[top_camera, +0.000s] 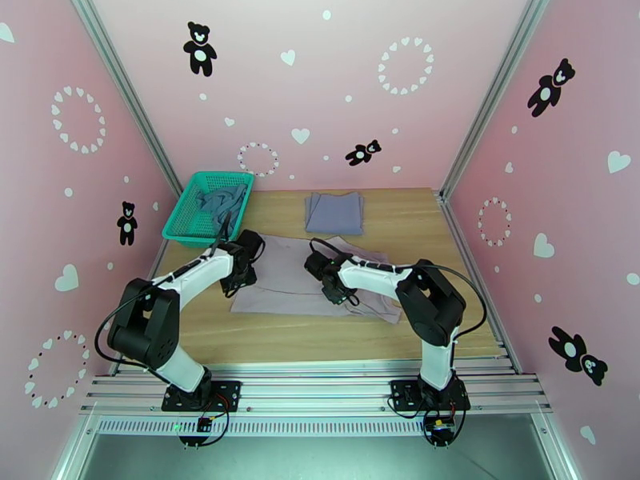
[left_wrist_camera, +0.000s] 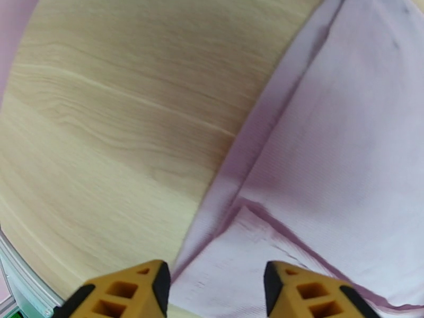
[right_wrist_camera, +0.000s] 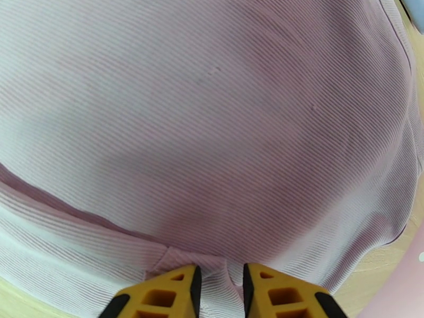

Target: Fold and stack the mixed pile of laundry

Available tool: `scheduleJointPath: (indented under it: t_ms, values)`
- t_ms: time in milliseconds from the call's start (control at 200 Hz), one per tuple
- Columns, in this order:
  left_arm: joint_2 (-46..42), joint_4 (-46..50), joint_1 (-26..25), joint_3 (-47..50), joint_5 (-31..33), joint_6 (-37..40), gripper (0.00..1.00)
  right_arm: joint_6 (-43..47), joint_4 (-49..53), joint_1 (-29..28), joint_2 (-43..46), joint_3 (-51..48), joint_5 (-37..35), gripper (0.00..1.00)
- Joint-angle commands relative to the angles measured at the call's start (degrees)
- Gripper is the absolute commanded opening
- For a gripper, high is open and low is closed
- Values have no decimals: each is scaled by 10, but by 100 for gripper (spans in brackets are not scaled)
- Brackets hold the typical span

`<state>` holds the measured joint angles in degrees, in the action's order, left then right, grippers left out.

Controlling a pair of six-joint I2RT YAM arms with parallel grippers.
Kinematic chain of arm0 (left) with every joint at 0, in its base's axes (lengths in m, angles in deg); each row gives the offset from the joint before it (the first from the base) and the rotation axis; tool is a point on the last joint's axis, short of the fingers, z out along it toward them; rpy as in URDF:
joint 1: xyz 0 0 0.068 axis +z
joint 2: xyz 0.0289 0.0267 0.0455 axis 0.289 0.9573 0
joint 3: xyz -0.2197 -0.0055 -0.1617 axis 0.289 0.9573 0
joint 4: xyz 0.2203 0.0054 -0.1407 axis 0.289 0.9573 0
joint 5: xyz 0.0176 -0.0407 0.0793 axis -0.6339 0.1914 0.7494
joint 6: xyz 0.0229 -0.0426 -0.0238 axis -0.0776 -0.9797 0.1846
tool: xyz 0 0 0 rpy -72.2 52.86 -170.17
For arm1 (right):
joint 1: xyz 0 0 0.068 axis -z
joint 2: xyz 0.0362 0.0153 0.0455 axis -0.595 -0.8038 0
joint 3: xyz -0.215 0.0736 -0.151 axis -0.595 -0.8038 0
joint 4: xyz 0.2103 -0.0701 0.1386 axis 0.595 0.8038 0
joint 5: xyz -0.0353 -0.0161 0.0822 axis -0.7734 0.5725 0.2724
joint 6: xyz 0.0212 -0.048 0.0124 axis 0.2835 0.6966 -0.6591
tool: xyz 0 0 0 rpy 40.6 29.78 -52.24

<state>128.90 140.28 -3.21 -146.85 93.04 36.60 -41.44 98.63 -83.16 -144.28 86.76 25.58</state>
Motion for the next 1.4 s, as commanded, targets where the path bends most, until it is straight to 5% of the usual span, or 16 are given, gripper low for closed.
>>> scheduleJointPath:
  t_ms: [0, 155, 285, 696, 1081, 1396]
  values:
    - [-53, 38, 2, -13, 16, 1, 48, -15, 13, 9, 25, 16, -10, 35]
    - [-87, 5, -10, 48, -91, 3, 27, -26, 31, 10, 83, 25, 2, 44]
    - [-67, -66, -20, 108, -140, -13, 17, -48, 8, 6, 132, -15, 82, 35]
    - [56, -137, -21, 120, -118, -40, 11, -129, -55, -19, 45, -55, 139, 0]
    - [-12, -133, -52, 261, -143, -85, 13, -200, -71, -51, 62, -159, 126, 0]
    - [-107, -28, -75, 269, -134, -99, 18, -232, -50, -79, 107, -208, 119, 0]
